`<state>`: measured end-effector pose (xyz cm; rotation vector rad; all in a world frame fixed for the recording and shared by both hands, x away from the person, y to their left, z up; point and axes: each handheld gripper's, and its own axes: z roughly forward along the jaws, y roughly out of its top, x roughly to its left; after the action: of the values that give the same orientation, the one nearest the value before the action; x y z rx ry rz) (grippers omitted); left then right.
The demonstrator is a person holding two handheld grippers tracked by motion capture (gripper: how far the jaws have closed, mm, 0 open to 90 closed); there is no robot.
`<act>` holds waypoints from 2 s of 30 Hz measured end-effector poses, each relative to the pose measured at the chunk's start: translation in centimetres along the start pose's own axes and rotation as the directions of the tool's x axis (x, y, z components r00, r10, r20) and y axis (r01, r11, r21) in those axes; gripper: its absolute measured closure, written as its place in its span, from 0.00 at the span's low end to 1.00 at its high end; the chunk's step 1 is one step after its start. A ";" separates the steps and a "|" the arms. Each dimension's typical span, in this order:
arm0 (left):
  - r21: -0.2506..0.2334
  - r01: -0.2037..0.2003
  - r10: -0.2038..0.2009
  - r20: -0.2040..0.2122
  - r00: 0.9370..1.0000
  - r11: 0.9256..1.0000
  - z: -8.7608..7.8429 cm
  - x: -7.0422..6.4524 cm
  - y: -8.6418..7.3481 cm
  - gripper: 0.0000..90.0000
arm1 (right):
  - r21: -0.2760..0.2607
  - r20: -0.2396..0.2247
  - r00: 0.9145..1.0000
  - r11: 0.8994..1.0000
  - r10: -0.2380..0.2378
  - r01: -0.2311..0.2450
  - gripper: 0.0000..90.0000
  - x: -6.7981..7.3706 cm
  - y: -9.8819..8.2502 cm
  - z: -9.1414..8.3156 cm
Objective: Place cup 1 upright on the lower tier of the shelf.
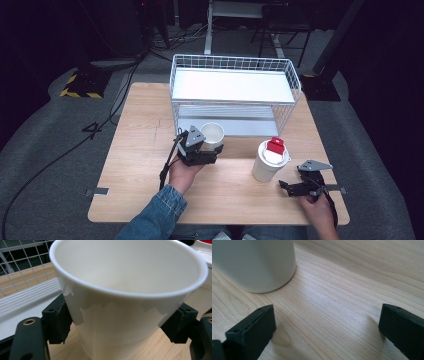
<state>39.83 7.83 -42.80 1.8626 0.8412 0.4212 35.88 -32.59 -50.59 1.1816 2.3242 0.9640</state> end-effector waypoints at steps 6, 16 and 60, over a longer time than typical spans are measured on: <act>0.007 0.028 -0.028 0.006 1.000 1.000 1.3 0.7 0.6 0.24 | 0.000 0.000 1.000 1.000 0.000 0.000 0.01 0.0 0.0 0.0; -0.033 0.097 -0.097 -0.006 0.995 0.995 3.7 2.0 0.1 0.25 | 0.000 0.000 1.000 1.000 0.000 0.000 0.01 0.0 0.0 0.0; -0.064 0.086 -0.097 -0.198 0.975 0.994 12.2 3.9 1.7 0.24 | -0.001 0.006 1.000 1.000 0.006 -0.006 0.01 0.1 0.1 0.1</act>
<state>50.70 2.21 -46.87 1.7428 1.0368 0.5754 35.92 -32.49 -50.59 1.1899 2.3169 0.9616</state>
